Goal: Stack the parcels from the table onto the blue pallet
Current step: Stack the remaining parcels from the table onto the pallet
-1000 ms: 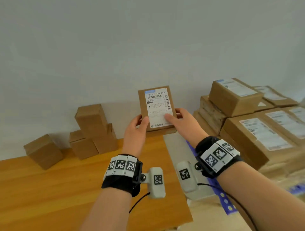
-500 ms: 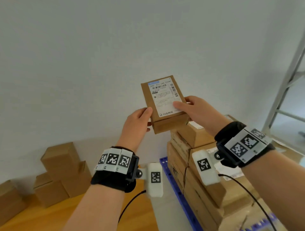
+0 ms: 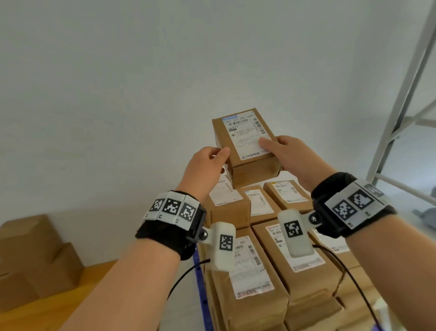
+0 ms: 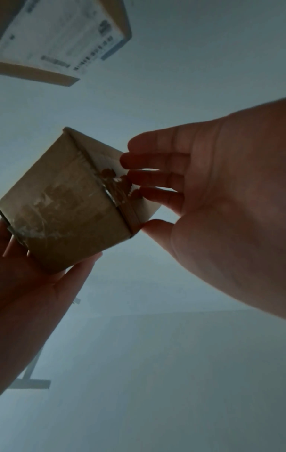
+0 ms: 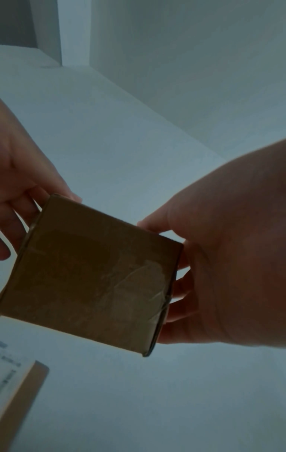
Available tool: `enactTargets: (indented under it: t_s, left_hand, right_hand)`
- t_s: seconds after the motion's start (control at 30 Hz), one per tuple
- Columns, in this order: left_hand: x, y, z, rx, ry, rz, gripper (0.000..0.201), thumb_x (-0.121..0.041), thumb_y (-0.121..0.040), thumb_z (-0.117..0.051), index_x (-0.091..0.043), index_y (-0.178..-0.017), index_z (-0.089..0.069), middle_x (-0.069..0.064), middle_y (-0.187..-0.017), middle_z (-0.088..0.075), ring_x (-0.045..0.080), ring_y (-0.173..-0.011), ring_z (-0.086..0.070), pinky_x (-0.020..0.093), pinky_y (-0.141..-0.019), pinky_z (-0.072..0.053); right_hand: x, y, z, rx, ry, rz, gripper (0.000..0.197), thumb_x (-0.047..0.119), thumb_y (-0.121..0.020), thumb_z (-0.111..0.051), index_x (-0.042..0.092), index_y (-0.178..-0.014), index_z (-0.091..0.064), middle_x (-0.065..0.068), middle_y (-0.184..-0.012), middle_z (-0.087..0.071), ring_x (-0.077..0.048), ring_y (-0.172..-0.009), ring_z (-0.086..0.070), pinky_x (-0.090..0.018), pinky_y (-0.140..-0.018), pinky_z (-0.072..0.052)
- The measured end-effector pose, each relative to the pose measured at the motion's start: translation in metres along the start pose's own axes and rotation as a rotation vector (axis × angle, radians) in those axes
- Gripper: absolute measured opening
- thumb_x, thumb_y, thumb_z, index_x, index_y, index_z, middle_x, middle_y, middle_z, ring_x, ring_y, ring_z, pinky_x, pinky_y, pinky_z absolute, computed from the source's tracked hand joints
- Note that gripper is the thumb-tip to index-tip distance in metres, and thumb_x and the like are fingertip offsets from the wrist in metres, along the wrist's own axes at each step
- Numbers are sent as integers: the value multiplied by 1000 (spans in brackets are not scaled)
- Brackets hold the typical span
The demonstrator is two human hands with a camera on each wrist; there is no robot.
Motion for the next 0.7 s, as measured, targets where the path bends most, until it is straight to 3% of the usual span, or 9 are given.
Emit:
enactTargets:
  t_s: [0.1, 0.2, 0.3, 0.4, 0.53, 0.63, 0.7]
  left_hand:
    - [-3, -12, -27, -29, -54, 4, 35, -44, -97, -48, -17, -113, -63, -4, -102, -67, 14, -93, -64, 37, -88, -53]
    - [-3, -21, -51, -32, -146, -1, 31, -42, -98, -48, -18, -106, -66, -5, -102, -67, 13, -93, -62, 29, -80, -48]
    - [2, -27, -72, -11, -297, 2, 34, -41, -99, -46, -18, -101, -70, 3, -93, -69, 19, -86, -62, 33, -80, -48]
    - [15, -33, -88, 4, -388, 36, 44, -43, -100, -43, -10, -97, -72, 8, -79, -67, 21, -74, -60, 31, -69, -45]
    - [34, -31, -94, -5, -421, 98, 40, -45, -99, -45, -17, -107, -74, 0, -99, -72, 18, -93, -64, 27, -78, -45]
    - [44, -27, -98, 29, -466, 125, 39, -44, -99, -45, -20, -111, -72, -3, -98, -71, 15, -90, -64, 27, -79, -46]
    - [49, -26, -99, 41, -528, 140, 38, -44, -99, -44, -21, -117, -70, -4, -109, -69, 14, -99, -62, 27, -84, -45]
  right_hand:
    - [-25, -16, 17, 12, -31, -8, 37, 50, -97, -50, 18, -113, -61, 2, -102, -68, -15, -92, -65, -28, -80, -55]
    - [-50, -32, 27, 20, -58, -33, 36, 49, -96, -52, 18, -113, -61, 3, -101, -68, -15, -91, -64, -26, -75, -53]
    - [-74, -46, 28, 37, -63, -78, 36, 49, -96, -53, 18, -113, -61, 2, -102, -69, -16, -93, -65, -29, -79, -54]
    - [-96, -56, 24, 58, -31, -112, 36, 49, -97, -51, 17, -108, -61, 1, -99, -67, -15, -87, -62, -26, -70, -51]
    - [-117, -63, 11, 110, 20, -132, 33, 49, -98, -48, 18, -106, -58, 3, -94, -64, -11, -83, -59, -24, -65, -46]
    - [-132, -66, -2, 150, 40, -156, 35, 49, -98, -48, 16, -108, -58, 1, -97, -65, -12, -84, -59, -24, -65, -48]
    - [-141, -66, -10, 171, 61, -181, 40, 50, -98, -48, 14, -111, -58, 0, -98, -64, -12, -84, -59, -24, -63, -46]
Point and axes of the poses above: each hand's wrist, its own y-axis away from the middle knuckle, its own z-axis out of the back of the hand, x = y × z, the point moved 8 cm from there along -y, towards the middle knuckle
